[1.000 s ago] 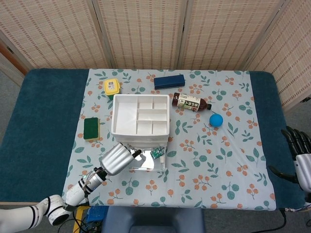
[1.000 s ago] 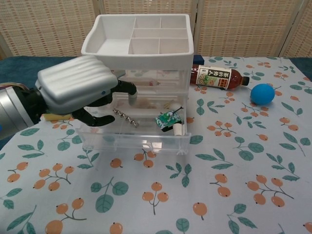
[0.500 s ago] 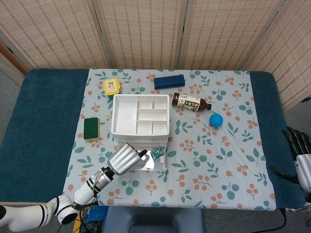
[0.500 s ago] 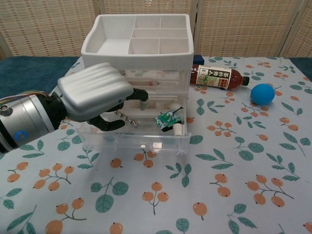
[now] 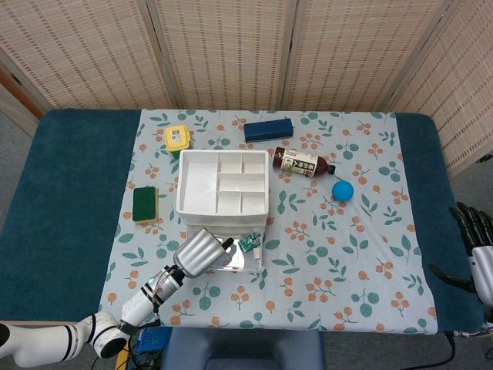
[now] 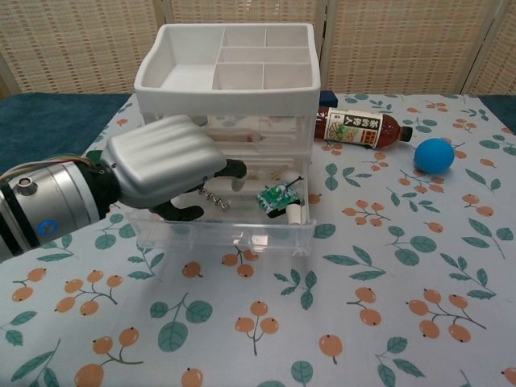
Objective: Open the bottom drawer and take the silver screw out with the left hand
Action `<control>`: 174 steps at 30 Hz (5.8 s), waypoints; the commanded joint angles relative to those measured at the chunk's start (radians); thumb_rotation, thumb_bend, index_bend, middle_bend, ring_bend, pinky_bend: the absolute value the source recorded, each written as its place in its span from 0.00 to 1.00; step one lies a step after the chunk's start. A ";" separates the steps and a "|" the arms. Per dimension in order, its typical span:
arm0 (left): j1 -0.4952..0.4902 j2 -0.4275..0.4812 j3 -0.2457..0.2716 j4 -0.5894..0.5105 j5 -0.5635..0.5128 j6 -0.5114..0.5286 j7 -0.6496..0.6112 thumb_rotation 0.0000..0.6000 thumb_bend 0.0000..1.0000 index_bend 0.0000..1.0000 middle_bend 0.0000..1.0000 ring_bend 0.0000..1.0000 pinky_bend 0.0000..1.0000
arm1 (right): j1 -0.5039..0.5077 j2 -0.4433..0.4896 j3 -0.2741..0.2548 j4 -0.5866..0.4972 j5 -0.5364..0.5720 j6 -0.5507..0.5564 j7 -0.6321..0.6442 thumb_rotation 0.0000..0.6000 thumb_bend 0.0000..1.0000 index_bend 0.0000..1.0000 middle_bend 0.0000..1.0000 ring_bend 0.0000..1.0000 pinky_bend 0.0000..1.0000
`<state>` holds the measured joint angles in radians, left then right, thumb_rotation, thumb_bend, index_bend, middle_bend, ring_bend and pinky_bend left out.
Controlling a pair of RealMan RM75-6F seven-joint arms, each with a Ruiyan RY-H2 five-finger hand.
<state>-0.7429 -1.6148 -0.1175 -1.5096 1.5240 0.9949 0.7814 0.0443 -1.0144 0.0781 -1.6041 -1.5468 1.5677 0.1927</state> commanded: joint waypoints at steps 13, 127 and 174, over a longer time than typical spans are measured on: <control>-0.032 -0.002 -0.009 -0.020 -0.100 -0.039 0.080 1.00 0.31 0.34 0.99 0.99 1.00 | -0.003 -0.002 0.000 0.007 0.004 -0.002 0.008 1.00 0.13 0.00 0.00 0.00 0.00; -0.005 0.071 0.051 -0.090 -0.058 0.144 -0.110 1.00 0.31 0.62 0.99 0.99 1.00 | -0.004 -0.013 0.004 0.014 -0.001 -0.001 0.009 1.00 0.13 0.00 0.00 0.00 0.00; 0.305 0.158 0.154 -0.132 -0.100 0.279 -0.143 1.00 0.31 0.48 0.99 0.99 1.00 | 0.005 -0.013 -0.002 0.000 -0.026 0.009 0.007 1.00 0.13 0.00 0.00 0.00 0.00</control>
<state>-0.4382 -1.4558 0.0382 -1.6422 1.4265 1.2764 0.6367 0.0493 -1.0278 0.0765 -1.6046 -1.5726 1.5767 0.1998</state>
